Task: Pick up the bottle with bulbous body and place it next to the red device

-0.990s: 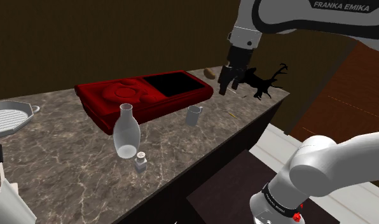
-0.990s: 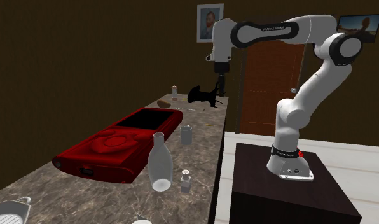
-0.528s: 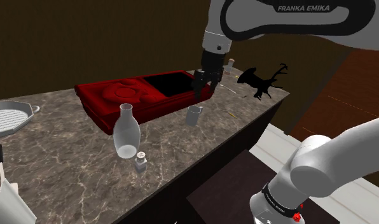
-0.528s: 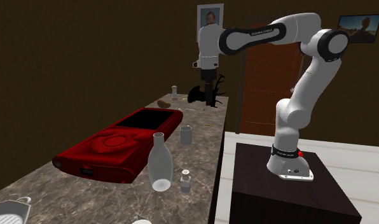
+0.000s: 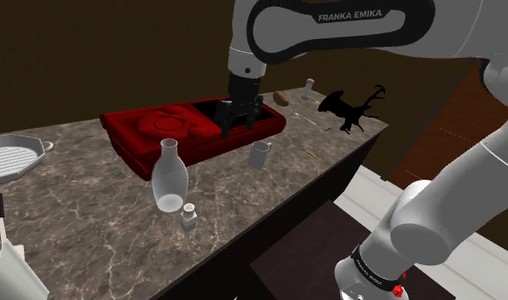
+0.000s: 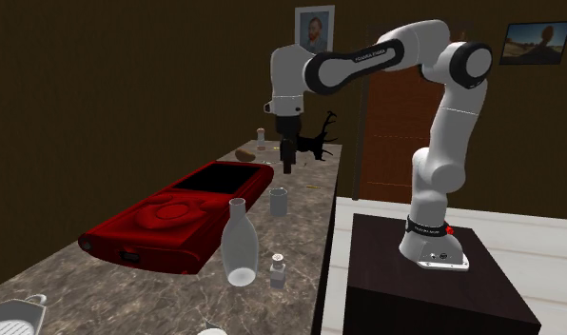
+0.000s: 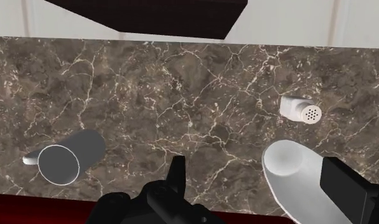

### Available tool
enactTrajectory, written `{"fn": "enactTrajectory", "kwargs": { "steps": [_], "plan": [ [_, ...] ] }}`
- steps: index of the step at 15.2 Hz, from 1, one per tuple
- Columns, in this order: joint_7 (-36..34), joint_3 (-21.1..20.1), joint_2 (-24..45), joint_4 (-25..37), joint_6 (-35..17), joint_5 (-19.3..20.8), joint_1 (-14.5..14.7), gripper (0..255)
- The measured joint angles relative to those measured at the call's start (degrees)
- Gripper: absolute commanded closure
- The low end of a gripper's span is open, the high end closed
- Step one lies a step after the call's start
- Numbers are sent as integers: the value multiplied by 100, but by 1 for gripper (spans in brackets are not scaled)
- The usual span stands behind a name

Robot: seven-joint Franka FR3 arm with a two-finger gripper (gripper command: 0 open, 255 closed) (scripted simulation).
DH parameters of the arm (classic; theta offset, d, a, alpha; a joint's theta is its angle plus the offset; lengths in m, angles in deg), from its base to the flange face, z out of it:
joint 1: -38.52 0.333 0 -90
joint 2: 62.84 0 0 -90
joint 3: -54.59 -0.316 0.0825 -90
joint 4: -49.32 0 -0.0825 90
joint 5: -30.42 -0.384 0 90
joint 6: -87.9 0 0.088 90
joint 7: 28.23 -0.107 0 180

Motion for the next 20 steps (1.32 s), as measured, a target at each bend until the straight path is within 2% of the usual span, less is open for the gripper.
{"fn": "enactTrajectory", "kwargs": {
  "steps": [8, 13, 20],
  "plan": [
    [-872, -417, 1682, 1425, -218, 535, 320, 0],
    [-1383, -521, 2776, 2516, -160, 962, 704, 0],
    [-1463, -499, 3006, 2325, -567, 1061, 756, 0]
  ]
}}
